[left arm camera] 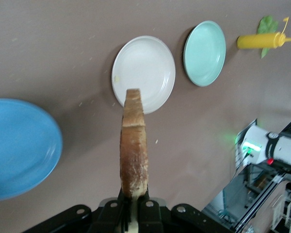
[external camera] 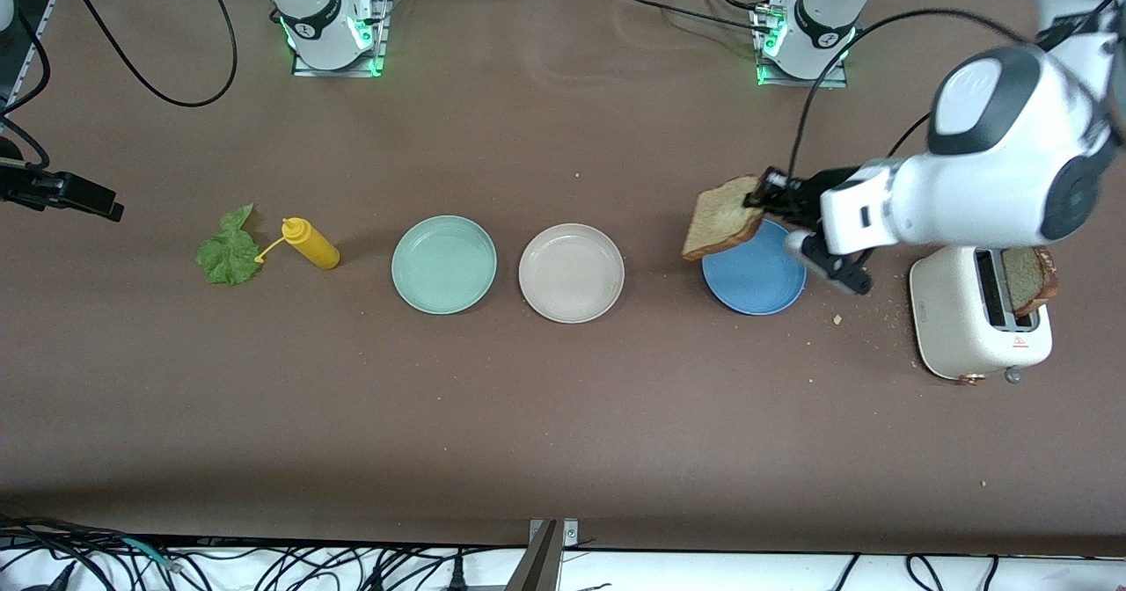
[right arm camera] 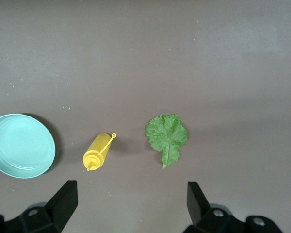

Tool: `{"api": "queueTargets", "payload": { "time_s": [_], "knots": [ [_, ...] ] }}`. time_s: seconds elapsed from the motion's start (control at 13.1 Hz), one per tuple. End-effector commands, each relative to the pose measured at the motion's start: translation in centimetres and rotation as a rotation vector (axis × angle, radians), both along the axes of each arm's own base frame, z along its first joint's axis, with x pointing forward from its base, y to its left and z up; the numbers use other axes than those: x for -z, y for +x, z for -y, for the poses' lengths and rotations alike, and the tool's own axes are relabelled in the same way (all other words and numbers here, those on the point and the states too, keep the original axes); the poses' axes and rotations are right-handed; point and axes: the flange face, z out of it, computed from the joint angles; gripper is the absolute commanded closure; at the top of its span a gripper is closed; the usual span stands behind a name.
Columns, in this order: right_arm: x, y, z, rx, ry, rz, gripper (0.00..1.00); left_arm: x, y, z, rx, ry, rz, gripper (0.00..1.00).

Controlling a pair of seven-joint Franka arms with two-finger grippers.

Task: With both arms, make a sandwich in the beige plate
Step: 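Lift the bread slice with the left gripper toward the beige plate, then lower the bread onto the beige plate and open the left gripper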

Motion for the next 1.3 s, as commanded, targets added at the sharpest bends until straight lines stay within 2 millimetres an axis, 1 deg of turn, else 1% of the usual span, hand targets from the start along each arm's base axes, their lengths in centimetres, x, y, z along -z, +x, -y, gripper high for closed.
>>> {"api": "queueTargets", "payload": {
  "time_s": [0.0, 0.15, 0.23, 0.31, 0.38, 0.46, 0.54, 0.61, 0.69, 0.76, 0.84, 1.07, 1.15, 1.22],
  "knots": [
    [-0.1, -0.1, 0.5, -0.007, 0.02, -0.004, 0.0, 5.7, 1.4, 3.1, 0.026, -0.137, -0.005, 1.0],
    [0.3, 0.0, 0.5, -0.007, 0.021, -0.008, 0.0, 10.1, 1.7, 3.8, -0.026, -0.263, -0.037, 1.0],
    [0.5, 0.1, 0.5, -0.007, 0.021, -0.01, 0.0, 12.7, 2.1, 3.9, -0.06, -0.319, -0.041, 1.0],
    [0.8, 0.3, 0.6, -0.005, 0.021, -0.013, 0.0, 14.5, 2.1, 4.8, -0.094, -0.377, -0.061, 1.0],
    [0.9, 0.3, 0.6, -0.005, 0.023, -0.014, 0.0, 16.3, 1.6, 5.6, -0.114, -0.412, -0.069, 1.0],
    [1.0, 0.4, 0.7, -0.003, 0.023, -0.017, 0.0, 18.5, 1.0, 6.2, -0.13, -0.439, -0.069, 1.0],
    [1.0, 0.3, 0.7, -0.003, 0.023, -0.02, 0.0, 20.6, -0.3, 7.5, -0.157, -0.482, -0.086, 1.0],
    [1.1, 0.4, 0.7, -0.003, 0.024, -0.022, 0.0, 22.2, -1.9, 8.9, -0.158, -0.513, -0.077, 1.0],
    [1.2, 0.4, 0.7, -0.003, 0.024, -0.023, 0.0, 24.0, -2.8, 9.2, -0.165, -0.523, -0.062, 1.0],
    [1.5, 0.5, 0.7, -0.003, 0.024, -0.028, 0.0, 26.2, -3.2, 9.3, -0.195, -0.545, -0.08, 1.0],
    [1.6, 0.5, 0.7, -0.003, 0.024, -0.029, 0.0, 27.1, -3.8, 10.5, -0.186, -0.572, -0.072, 1.0],
    [1.5, 0.5, 0.7, -0.003, 0.024, -0.029, 0.0, 28.5, -3.7, 10.5, -0.191, -0.558, -0.041, 0.99],
    [1.6, 0.5, 0.7, -0.003, 0.024, -0.031, 0.0, 28.5, -3.5, 10.6, -0.193, -0.549, -0.028, 0.36],
    [1.6, 0.5, 0.7, -0.003, 0.024, -0.031, 0.0, 28.4, -3.1, 10.2, -0.201, -0.539, -0.014, 0.0]
  ]
}}
